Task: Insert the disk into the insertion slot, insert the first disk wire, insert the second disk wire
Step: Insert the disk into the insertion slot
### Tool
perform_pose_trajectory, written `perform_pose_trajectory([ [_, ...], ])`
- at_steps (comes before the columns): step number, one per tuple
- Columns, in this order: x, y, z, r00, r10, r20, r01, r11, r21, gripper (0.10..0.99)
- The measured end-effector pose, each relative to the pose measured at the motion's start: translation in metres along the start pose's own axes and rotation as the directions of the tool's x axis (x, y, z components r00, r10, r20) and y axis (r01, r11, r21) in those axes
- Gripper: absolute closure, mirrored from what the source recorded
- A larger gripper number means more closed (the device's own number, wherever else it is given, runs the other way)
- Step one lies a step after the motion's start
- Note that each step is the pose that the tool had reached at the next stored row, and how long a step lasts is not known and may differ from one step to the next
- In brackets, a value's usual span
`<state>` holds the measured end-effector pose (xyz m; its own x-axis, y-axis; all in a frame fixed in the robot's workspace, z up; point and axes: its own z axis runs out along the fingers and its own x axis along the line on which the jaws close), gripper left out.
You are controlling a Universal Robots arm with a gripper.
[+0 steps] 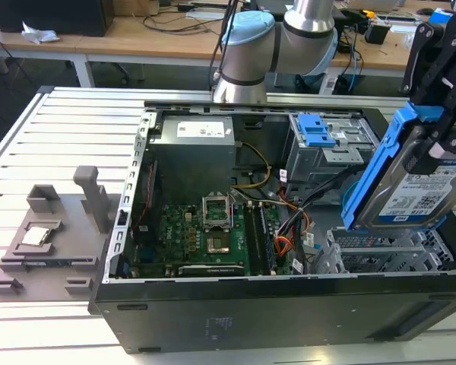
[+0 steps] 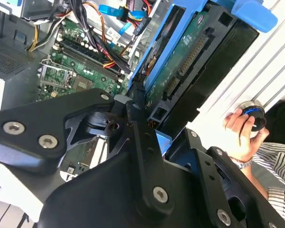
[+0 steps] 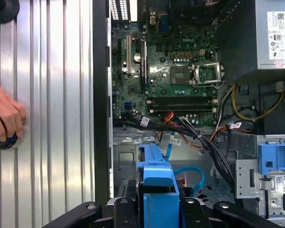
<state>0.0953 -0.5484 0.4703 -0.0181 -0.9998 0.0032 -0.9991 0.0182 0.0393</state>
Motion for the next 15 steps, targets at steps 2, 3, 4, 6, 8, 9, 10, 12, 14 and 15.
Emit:
perform_pose_trajectory([
  [2, -0.0001, -0.0001, 0.0022, 1.0, 0.0, -0.0001, 0.0, 1.0, 0.0, 0.722],
  [3, -0.0001, -0.0001, 0.0033, 1.0, 0.0, -0.0001, 0.0, 1.0, 0.0, 0.722],
  [4, -0.0001, -0.0003, 0.0058, 1.0, 0.0, -0.0001, 0.0, 1.0, 0.0, 0.722],
  [6, -0.0001, -0.0011, 0.0074, 1.0, 0.0, -0.0001, 0.0, 1.0, 0.0, 0.722],
  [8, -0.0002, -0.002, 0.008, 1.0, 0.0, -0.0001, 0.0, 1.0, 0.0, 0.722],
  [9, -0.0002, -0.0022, 0.0082, 1.0, 0.0, -0.0001, 0.0, 1.0, 0.0, 0.722],
  [10, -0.0002, -0.0025, 0.0084, 1.0, 0.0, -0.0001, 0.0, 1.0, 0.0, 0.722],
  [12, -0.0002, -0.0028, 0.009, 1.0, 0.0, -0.0001, 0.0, 1.0, 0.0, 0.722],
  [14, -0.0002, -0.0031, 0.0095, 1.0, 0.0, -0.0001, 0.0, 1.0, 0.0, 0.722],
  [15, -0.0002, -0.0033, 0.0099, 1.0, 0.0, -0.0001, 0.0, 1.0, 0.0, 0.722],
])
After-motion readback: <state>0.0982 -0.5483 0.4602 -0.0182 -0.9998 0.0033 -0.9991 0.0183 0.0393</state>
